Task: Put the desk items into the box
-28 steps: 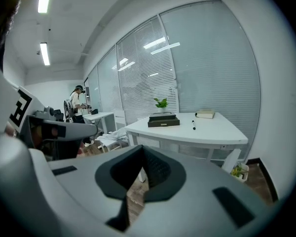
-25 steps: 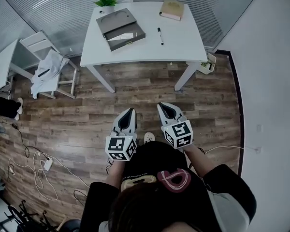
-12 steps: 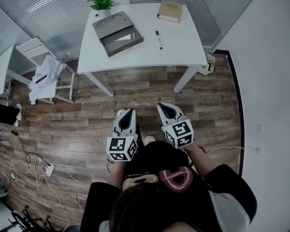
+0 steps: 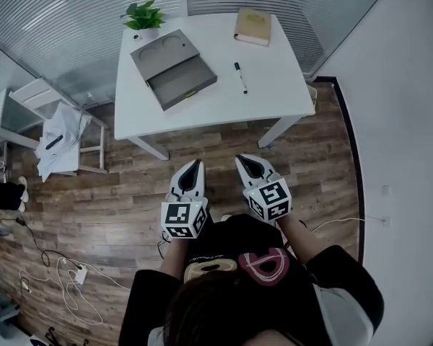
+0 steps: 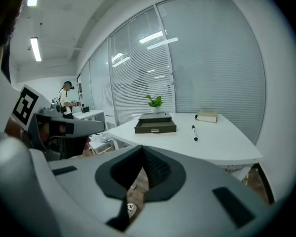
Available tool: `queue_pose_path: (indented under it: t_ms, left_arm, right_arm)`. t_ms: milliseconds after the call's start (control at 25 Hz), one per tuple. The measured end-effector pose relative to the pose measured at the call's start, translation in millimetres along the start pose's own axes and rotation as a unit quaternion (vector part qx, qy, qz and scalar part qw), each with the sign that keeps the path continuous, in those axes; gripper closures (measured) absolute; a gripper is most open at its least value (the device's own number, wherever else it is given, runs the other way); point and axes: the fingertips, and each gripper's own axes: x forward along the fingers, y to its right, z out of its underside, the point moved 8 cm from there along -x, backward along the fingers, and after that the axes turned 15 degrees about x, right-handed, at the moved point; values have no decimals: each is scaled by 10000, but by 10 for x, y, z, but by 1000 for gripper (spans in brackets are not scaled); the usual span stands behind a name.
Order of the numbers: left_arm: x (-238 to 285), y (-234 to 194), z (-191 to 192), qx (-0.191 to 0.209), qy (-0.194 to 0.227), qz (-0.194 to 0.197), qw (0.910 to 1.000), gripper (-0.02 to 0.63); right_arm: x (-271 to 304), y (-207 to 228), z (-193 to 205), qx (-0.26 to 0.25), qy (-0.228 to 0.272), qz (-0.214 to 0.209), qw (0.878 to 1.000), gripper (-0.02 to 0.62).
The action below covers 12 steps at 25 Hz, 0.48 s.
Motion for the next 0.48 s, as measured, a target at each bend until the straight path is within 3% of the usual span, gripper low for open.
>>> queue_pose_path:
  t_ms: [480]
  left_arm:
    - [763, -1212, -277, 161, -46, 584, 9982, 586]
  right_arm:
    - [1055, 18, -616, 484, 318, 780, 9953, 584]
